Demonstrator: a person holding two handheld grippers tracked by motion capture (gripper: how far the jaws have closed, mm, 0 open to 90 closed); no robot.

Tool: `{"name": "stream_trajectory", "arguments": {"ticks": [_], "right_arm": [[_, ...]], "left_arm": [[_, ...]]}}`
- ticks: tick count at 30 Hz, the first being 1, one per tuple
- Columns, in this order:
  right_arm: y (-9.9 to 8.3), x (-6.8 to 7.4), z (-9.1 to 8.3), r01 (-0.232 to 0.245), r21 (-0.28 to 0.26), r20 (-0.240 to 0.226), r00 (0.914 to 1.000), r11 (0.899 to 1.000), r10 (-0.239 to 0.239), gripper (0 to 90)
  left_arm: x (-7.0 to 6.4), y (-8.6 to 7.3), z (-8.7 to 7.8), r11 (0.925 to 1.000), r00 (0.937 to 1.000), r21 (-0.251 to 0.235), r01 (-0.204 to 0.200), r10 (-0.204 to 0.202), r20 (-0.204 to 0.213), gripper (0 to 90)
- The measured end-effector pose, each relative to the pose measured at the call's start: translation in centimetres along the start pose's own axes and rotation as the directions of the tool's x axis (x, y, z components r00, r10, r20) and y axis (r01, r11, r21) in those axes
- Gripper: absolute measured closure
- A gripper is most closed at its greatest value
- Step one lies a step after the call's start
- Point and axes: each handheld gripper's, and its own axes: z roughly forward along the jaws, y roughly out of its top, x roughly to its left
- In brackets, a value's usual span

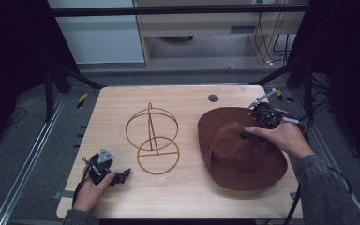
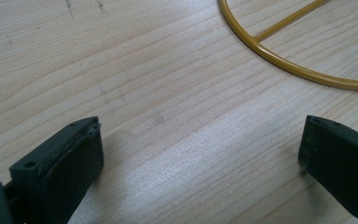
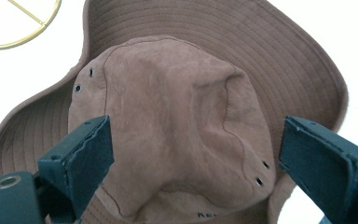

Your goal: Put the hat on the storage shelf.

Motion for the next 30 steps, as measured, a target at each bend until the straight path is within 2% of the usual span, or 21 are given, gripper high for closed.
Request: {"name": "stream_trajectory", "arguments": {"ticks": [4,7,13,23,29,30], "right_arm": [[0.3,0.3,0.7,-0.003,0.008,-0.009,1.0000,1.000,0.003,12.1],[0.5,0.4,2.0,-0.010,0.025,-0.031,0.9995,1.000,0.011,12.3],[0.1,0.6,3.4,-0.014,0.022,-0.057,0.9983,1.000,0.015,11.6],[-0.5,1.0,4.7,-0.002,0.031,-0.064,0.9979,1.000,0.004,15.8],[-0.6,0.8,4.9,-0.004,0.037,-0.057,0.9984,0.999,0.006,23.7],[-0.7,0.7,5.0,-0.001,0.040,-0.057,0.9984,0.999,0.003,29.8]], "left_arm": [[0.0,0.0,0.0,1.0000,1.0000,0.000,0.001,-0.001,0.000,0.0],[0.0,0.0,0.0,1.0000,1.0000,0.000,0.000,0.000,0.000,0.0],[0.0,0.0,0.0,1.0000,1.0000,0.000,0.000,0.000,0.000,0.0],[0.0,0.0,0.0,1.0000,1.0000,0.000,0.001,-0.001,0.000,0.0],[0.0,0.0,0.0,1.0000,1.0000,0.000,0.001,-0.001,0.000,0.0],[0.0,0.0,0.0,1.0000,1.0000,0.000,0.001,-0.001,0.000,0.0]]}}
